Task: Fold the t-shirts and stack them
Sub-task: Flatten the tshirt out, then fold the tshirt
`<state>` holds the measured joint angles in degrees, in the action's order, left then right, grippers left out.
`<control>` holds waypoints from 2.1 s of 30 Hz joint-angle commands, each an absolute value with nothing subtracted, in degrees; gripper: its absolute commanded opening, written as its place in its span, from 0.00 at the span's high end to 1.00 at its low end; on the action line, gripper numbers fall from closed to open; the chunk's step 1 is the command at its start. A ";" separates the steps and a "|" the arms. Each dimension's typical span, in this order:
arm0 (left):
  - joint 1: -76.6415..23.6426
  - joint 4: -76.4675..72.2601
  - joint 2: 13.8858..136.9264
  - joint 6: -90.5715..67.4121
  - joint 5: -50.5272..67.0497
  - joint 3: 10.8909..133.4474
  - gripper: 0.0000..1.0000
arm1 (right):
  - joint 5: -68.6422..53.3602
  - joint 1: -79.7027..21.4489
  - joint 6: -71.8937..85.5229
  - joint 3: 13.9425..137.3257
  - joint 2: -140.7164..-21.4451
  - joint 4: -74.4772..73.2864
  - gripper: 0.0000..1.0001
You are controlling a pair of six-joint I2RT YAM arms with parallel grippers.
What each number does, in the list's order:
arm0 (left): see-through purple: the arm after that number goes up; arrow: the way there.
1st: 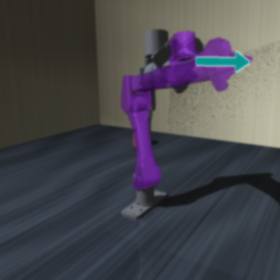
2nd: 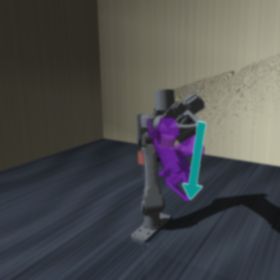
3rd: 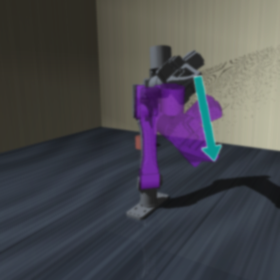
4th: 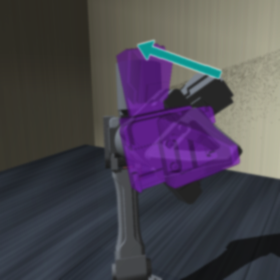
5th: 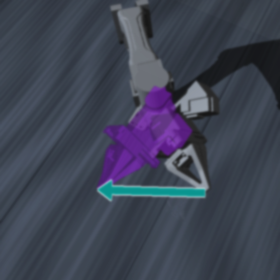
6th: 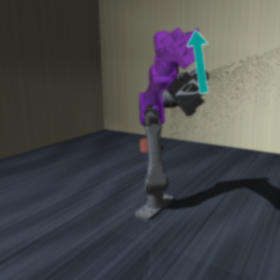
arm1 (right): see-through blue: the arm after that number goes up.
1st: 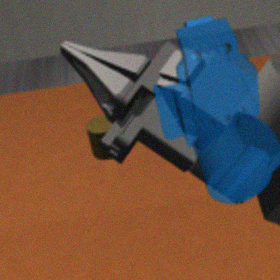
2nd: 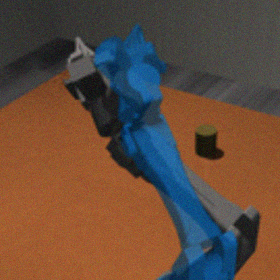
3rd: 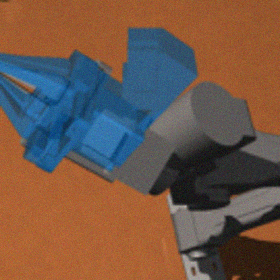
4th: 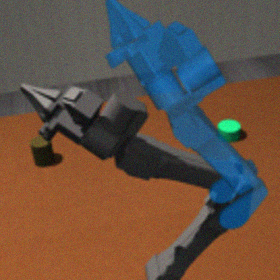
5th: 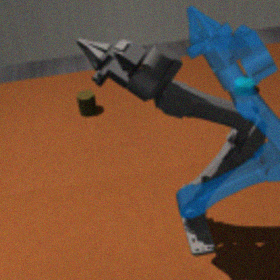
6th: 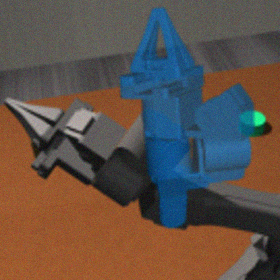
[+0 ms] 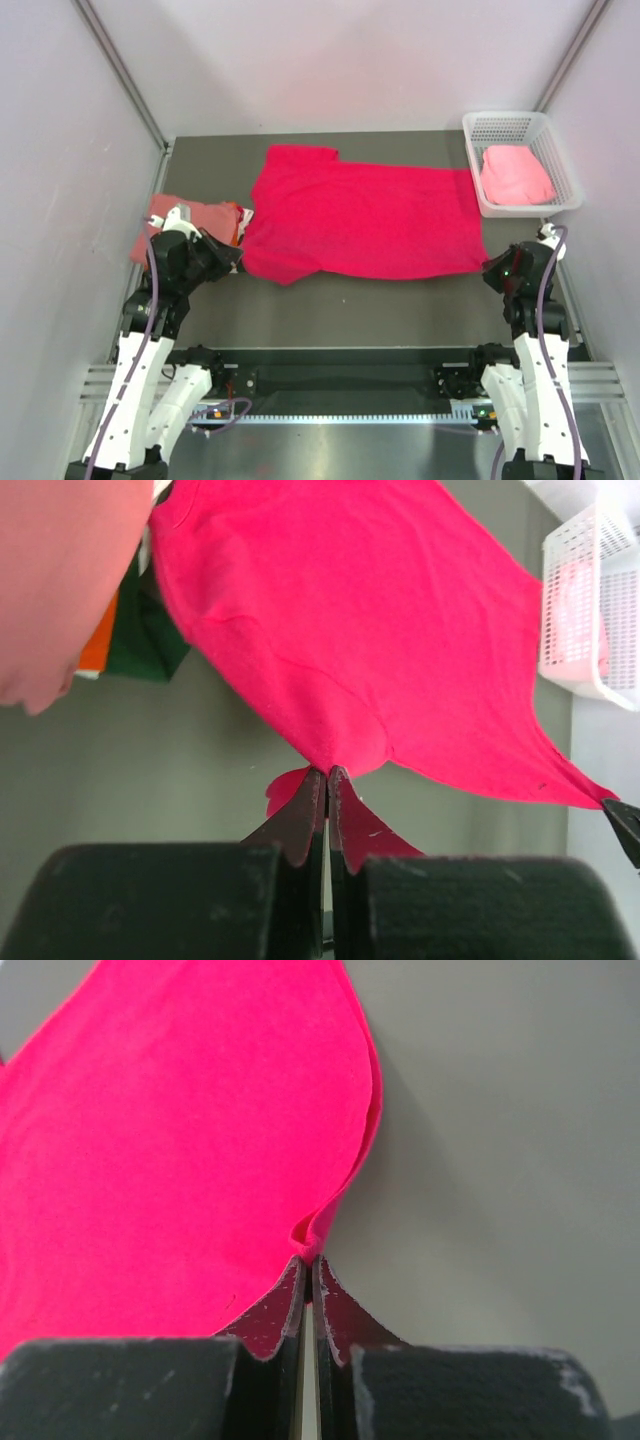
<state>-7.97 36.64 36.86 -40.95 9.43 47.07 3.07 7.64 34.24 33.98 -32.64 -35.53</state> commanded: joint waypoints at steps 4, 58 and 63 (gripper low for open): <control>-8.00 40.35 36.90 -39.29 8.43 48.61 1.00 | 3.87 8.09 35.77 32.17 -34.53 -34.99 1.00; -7.29 18.46 108.45 -40.34 10.54 94.30 1.00 | 12.12 5.71 40.96 58.36 -88.86 -13.45 1.00; -7.03 16.09 111.97 -41.39 11.95 95.27 1.00 | 14.06 5.71 42.18 58.18 -89.03 -12.31 1.00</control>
<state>-7.57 20.58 110.15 -40.47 10.61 92.86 10.74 6.11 41.08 55.64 -88.79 -15.68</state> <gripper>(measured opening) 0.014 0.009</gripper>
